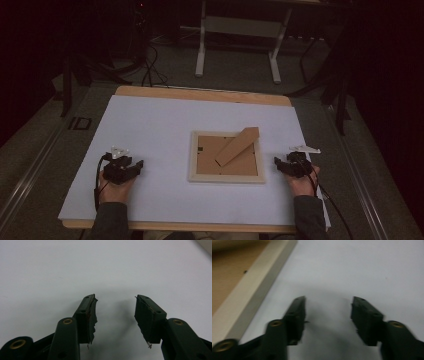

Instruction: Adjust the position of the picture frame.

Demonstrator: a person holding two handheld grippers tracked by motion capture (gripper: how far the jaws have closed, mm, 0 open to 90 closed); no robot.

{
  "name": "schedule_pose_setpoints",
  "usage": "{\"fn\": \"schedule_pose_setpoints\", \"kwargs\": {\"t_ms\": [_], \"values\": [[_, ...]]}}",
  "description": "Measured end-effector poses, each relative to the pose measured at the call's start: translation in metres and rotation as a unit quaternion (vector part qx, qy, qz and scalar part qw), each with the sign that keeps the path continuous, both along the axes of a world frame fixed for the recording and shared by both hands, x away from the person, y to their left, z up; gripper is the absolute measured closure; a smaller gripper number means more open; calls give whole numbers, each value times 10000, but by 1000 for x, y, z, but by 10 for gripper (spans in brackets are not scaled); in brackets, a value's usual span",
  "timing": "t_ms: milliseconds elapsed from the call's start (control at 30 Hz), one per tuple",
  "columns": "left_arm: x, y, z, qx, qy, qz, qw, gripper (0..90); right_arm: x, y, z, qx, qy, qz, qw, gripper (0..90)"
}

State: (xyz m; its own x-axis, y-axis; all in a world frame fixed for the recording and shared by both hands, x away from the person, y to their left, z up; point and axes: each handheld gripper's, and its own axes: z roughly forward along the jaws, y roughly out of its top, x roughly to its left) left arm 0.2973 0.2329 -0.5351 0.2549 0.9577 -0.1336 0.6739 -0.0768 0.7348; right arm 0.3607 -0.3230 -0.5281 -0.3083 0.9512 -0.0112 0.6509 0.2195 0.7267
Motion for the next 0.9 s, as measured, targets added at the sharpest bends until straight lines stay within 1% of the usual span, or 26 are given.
{"fn": "schedule_pose_setpoints", "kwargs": {"t_ms": [33, 100, 133, 200, 233, 267, 300, 333, 367, 500, 600, 633, 667, 733, 767, 800, 833, 867, 900], "values": [[-2, -1, 2, 21, -52, -78, 10000, 546, -1, 1, 1, 20, -32, 56, 10000, 520], [-4, -5, 5, 126, -161, -220, 9995, 548, -3, 4, 2, 10, -68, 156, 9999, 544], [-4, -5, 5, 126, -161, -220, 9995, 548, -3, 4, 2, 10, -68, 156, 9999, 544], [-4, -9, 4, 159, -215, -344, 9990, 549, -3, 7, 1, 1, -45, 211, 9998, 561], [-4, -9, 4, 159, -215, -344, 9990, 554, -3, 7, 1, 1, -45, 211, 9998, 561], [-3, -14, 3, 160, -158, -467, 9987, 548, -5, 10, 1, -10, -41, 280, 9996, 564], [-3, -14, 3, 160, -158, -467, 9987, 546, -6, 11, 1, -23, -50, 300, 9995, 568], [-3, -17, 4, 93, -150, -578, 9982, 552, -6, 12, 1, -23, -56, 304, 9995, 574], [-3, -19, 5, 76, -150, -632, 9979, 557, -6, 13, 1, -15, -63, 324, 9995, 581], [-5, -24, 8, 69, -228, -783, 9966, 583, -7, 13, 1, -32, -65, 335, 9994, 613], [-6, -27, 12, 29, -324, -913, 9953, 606, -7, 12, 1, 72, -78, 347, 9993, 650], [-6, -27, 12, 29, -324, -913, 9953, 614, -7, 12, 1, 72, -78, 347, 9993, 650], [-8, -30, 13, 25, -377, -968, 9946, 625, -7, 12, 1, 64, -98, 356, 9993, 678], [-8, -33, 14, -4, -402, -1058, 9936, 648, -8, 12, 2, 61, -116, 378, 9992, 711], [-9, -35, 14, 24, -420, -1109, 9929, 658, -8, 12, 3, 51, -138, 393, 9991, 727], [-9, -35, 14, 24, -420, -1109, 9929, 670, -9, 13, 3, 54, -153, 403, 9991, 741], [-10, -39, 14, 59, -458, -1253, 9910, 685, -9, 13, 4, 47, -184, 409, 9990, 757], [-10, -39, 14, 59, -458, -1253, 9910, 701, -9, 13, 4, 45, -205, 404, 9990, 772], [-12, -44, 15, 112, -487, -1357, 9895, 712, -9, 13, 5, 52, -220, 406, 9989, 788]]}}
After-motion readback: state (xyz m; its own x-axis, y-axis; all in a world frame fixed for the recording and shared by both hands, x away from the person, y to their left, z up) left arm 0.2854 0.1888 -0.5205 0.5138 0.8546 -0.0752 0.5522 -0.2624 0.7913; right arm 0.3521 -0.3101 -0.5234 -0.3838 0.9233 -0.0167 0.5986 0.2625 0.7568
